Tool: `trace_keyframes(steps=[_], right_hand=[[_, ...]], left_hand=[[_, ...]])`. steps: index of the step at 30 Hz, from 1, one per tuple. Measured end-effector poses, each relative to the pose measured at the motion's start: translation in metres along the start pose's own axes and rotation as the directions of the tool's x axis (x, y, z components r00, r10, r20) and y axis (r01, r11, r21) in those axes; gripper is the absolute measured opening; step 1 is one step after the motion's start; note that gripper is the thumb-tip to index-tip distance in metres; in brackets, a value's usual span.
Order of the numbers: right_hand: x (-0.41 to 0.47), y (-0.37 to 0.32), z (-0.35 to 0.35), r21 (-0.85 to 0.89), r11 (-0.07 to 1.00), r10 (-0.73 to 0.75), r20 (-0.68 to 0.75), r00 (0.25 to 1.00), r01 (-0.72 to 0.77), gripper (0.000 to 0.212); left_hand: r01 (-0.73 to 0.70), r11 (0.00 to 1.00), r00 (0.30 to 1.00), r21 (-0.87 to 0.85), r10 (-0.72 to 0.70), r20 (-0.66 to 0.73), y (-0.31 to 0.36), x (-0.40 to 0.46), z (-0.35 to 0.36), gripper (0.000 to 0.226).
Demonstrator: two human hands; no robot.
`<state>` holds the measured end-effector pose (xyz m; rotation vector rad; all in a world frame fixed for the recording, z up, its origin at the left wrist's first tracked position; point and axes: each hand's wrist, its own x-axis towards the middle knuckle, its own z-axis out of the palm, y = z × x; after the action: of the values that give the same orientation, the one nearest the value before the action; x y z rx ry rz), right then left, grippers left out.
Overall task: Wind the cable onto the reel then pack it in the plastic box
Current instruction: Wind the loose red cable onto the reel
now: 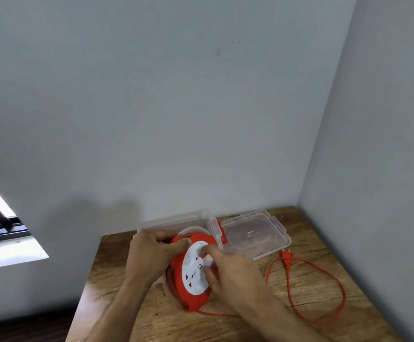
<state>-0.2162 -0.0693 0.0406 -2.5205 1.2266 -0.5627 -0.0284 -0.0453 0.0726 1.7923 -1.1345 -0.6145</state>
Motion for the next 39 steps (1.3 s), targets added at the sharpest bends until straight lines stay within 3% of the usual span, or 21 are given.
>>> trace_keyframes(steps=[2, 4, 10, 12, 14, 16, 17, 18, 19, 20, 21, 23, 25, 26, 28, 29, 30, 31, 33, 35, 39], right_hand=[[0.004, 0.007, -0.009, -0.2, 0.932, -0.291, 0.077, 0.954, 0.301, 0.044], [0.009, 0.012, -0.019, -0.267, 0.87, -0.392, 0.135, 0.91, 0.414, 0.049], [0.017, 0.009, -0.021, -0.283, 0.852, -0.408, 0.168, 0.897, 0.441, 0.06], [0.02, 0.012, -0.011, -0.366, 0.828, -0.439, 0.049, 0.897, 0.425, 0.059], [0.021, 0.011, -0.004, -0.317, 0.901, -0.341, -0.097, 0.935, 0.296, 0.059], [0.018, 0.002, 0.003, 0.042, 0.999, -0.023, -0.191, 0.981, 0.031, 0.058], [0.015, -0.007, 0.008, 0.286, 0.948, 0.189, -0.163, 0.968, -0.137, 0.058], [0.013, -0.017, 0.015, 0.543, 0.788, 0.374, -0.046, 0.926, -0.291, 0.06], [0.013, -0.027, 0.021, 0.775, 0.501, 0.5, 0.105, 0.86, -0.386, 0.06], [0.015, -0.033, 0.024, 0.876, 0.181, 0.557, 0.284, 0.78, -0.448, 0.054], [0.017, -0.038, 0.022, 0.868, -0.057, 0.552, 0.44, 0.708, -0.494, 0.043], [0.015, -0.038, 0.012, 0.785, -0.231, 0.504, 0.602, 0.62, -0.575, 0.038], [0.013, -0.032, -0.002, 0.761, -0.174, 0.451, 0.626, 0.636, -0.625, 0.042], [0.013, -0.028, -0.007, 0.766, -0.041, 0.436, 0.592, 0.678, -0.642, 0.04], [0.005, -0.018, -0.013, 0.651, 0.517, 0.452, 0.345, 0.823, -0.557, 0.033], [0.0, -0.01, -0.011, 0.429, 0.807, 0.383, 0.143, 0.912, -0.406, 0.03], [-0.004, -0.002, -0.009, 0.17, 0.966, 0.202, -0.023, 0.979, -0.195, 0.027], [-0.007, 0.007, -0.008, -0.027, 0.999, -0.021, -0.058, 0.998, 0.019, 0.026], [-0.009, 0.022, -0.006, -0.235, 0.893, -0.379, 0.065, 0.923, 0.383, 0.045], [-0.004, 0.03, -0.009, -0.298, 0.8, -0.491, 0.175, 0.854, 0.521, 0.063], [0.011, 0.025, -0.017, -0.354, 0.7, -0.575, 0.237, 0.783, 0.621, 0.061]], left_hand=[[0.025, 0.999, 1.0, -0.027, -0.025, 0.019, -0.002, 0.001, -0.001, 0.006], [0.065, 0.995, 0.998, -0.076, -0.063, 0.031, -0.003, 0.003, -0.004, 0.007], [0.03, 0.99, 0.999, -0.139, -0.033, -0.019, 0.006, 0.002, -0.003, 0.005], [-0.005, 0.985, 0.999, -0.17, -0.004, -0.053, 0.009, -0.003, 0.0, 0.008], [-0.062, 0.98, 0.995, -0.192, 0.046, -0.085, 0.011, -0.007, 0.001, 0.016], [-0.135, 0.978, 0.986, -0.161, 0.116, -0.123, 0.013, -0.011, 0.003, 0.02], [-0.174, 0.975, 0.978, -0.139, 0.155, -0.136, 0.013, -0.013, 0.005, 0.022], [-0.213, 0.97, 0.969, -0.121, 0.194, -0.151, 0.012, -0.015, 0.007, 0.023], [-0.244, 0.964, 0.961, -0.11, 0.224, -0.165, 0.011, -0.019, 0.009, 0.025], [-0.265, 0.959, 0.954, -0.098, 0.246, -0.172, 0.01, -0.022, 0.01, 0.026], [-0.282, 0.956, 0.948, -0.085, 0.264, -0.177, 0.008, -0.024, 0.012, 0.029], [-0.293, 0.951, 0.944, -0.101, 0.271, -0.19, 0.002, -0.024, 0.012, 0.032], [-0.263, 0.951, 0.952, -0.166, 0.227, -0.205, -0.002, -0.022, 0.011, 0.024], [-0.236, 0.951, 0.956, -0.198, 0.192, -0.221, -0.005, -0.02, 0.011, 0.023], [-0.155, 0.946, 0.969, -0.284, 0.09, -0.23, -0.009, -0.015, 0.008, 0.026], [-0.105, 0.94, 0.975, -0.326, 0.032, -0.221, -0.011, -0.012, 0.006, 0.024], [-0.048, 0.936, 0.98, -0.35, -0.023, -0.198, -0.012, -0.008, 0.004, 0.019], [-0.002, 0.936, 0.984, -0.352, -0.06, -0.165, -0.012, -0.006, 0.001, 0.015], [0.048, 0.945, 0.992, -0.325, -0.082, -0.091, -0.009, -0.002, -0.003, 0.009], [0.063, 0.958, 0.997, -0.28, -0.07, -0.017, -0.004, -0.001, -0.006, 0.005], [0.086, 0.973, 0.994, -0.214, -0.07, 0.079, 0.003, -0.002, -0.008, 0.003]])
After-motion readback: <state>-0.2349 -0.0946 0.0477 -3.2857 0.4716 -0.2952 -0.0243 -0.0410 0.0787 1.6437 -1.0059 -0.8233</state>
